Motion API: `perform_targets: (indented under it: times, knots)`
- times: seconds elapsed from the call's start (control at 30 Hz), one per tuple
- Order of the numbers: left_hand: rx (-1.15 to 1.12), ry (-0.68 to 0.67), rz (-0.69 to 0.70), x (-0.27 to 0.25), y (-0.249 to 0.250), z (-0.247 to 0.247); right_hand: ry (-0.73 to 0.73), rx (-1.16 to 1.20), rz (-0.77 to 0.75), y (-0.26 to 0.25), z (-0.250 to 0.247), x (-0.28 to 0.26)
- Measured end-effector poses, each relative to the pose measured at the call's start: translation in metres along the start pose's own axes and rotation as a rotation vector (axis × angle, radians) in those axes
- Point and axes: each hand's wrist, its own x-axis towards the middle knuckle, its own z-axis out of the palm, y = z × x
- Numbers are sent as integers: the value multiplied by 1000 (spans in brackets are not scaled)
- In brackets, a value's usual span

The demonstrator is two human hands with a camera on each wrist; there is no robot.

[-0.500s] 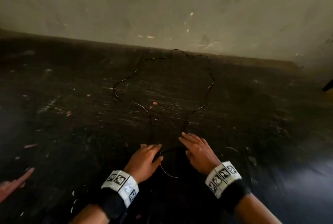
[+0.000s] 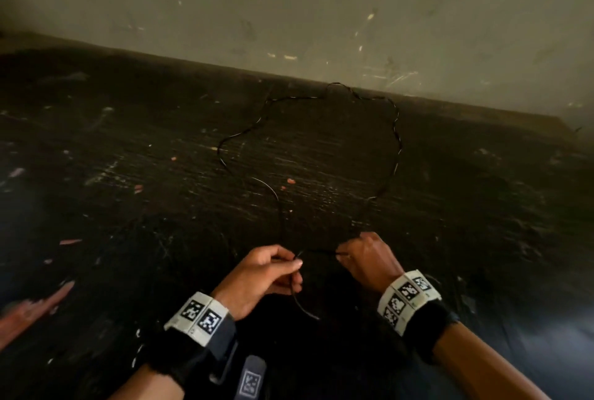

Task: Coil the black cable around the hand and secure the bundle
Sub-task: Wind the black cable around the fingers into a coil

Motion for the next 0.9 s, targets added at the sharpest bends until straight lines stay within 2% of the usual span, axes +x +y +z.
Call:
perform_targets:
  times: [0.07, 0.2, 0.53, 0.63, 0.9]
  knots:
    - [-137, -147, 6, -19, 19, 1, 140, 190, 47, -8, -22, -2]
    - [-277, -309, 63, -53, 45, 1, 319, 278, 2, -34, -62, -8]
    - [-340, -656, 135, -127, 86, -17, 480, 235, -123, -102, -111, -40]
    - [-337, -718, 126, -139, 88, -23, 502, 244, -103, -116, -118, -50]
    - [-259, -762, 75, -151, 76, -32, 495, 196, 35, -125, -123, -72]
